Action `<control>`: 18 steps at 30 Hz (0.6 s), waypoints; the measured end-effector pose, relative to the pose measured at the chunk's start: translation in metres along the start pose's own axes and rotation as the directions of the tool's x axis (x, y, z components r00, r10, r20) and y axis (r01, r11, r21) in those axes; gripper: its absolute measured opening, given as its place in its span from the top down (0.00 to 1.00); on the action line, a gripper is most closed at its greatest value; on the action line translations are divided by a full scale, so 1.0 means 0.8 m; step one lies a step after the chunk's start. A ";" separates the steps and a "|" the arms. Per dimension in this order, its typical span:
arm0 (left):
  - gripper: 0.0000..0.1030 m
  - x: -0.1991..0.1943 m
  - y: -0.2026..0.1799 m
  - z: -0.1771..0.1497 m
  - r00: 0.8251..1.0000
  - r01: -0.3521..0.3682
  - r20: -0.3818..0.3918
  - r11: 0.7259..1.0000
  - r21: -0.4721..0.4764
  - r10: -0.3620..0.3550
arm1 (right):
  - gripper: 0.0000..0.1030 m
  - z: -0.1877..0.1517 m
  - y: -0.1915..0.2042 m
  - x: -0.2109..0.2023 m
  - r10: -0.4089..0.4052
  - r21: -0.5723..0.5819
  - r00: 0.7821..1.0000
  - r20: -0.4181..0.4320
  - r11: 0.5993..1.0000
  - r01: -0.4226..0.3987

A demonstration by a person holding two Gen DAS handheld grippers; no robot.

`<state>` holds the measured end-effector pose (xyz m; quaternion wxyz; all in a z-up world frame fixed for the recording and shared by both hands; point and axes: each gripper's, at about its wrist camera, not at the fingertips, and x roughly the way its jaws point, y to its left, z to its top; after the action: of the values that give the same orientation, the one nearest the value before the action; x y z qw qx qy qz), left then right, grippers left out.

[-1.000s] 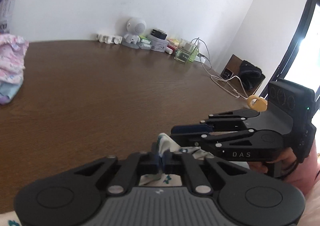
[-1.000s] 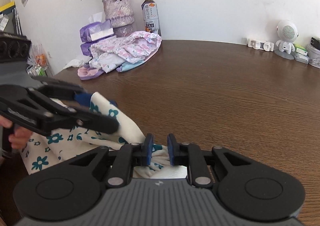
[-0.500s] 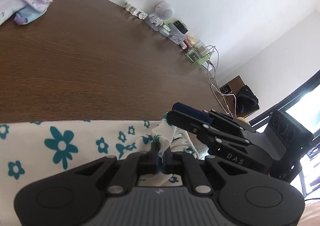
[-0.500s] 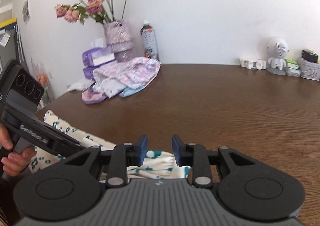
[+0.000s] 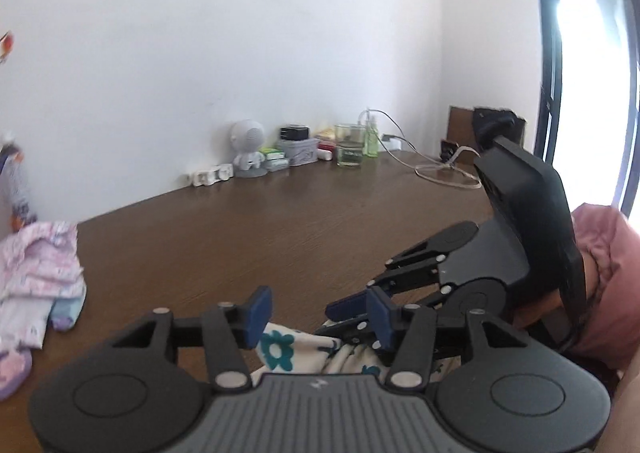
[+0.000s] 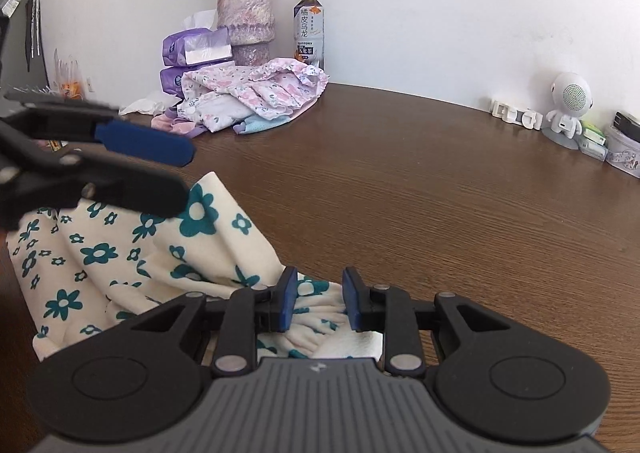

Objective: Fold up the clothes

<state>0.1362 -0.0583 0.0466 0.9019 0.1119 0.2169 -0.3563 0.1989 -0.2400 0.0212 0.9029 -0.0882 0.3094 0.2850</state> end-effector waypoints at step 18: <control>0.94 0.058 0.037 -0.030 0.960 0.162 -0.229 0.986 -0.023 -0.163 | 0.74 -0.001 -0.025 -0.016 0.024 0.117 0.997 0.068 0.993 -0.031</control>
<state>0.1798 -0.0558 0.0049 0.8385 0.1323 0.3294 -0.4134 0.2016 -0.2623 0.0277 0.9123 -0.0210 0.2968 0.2814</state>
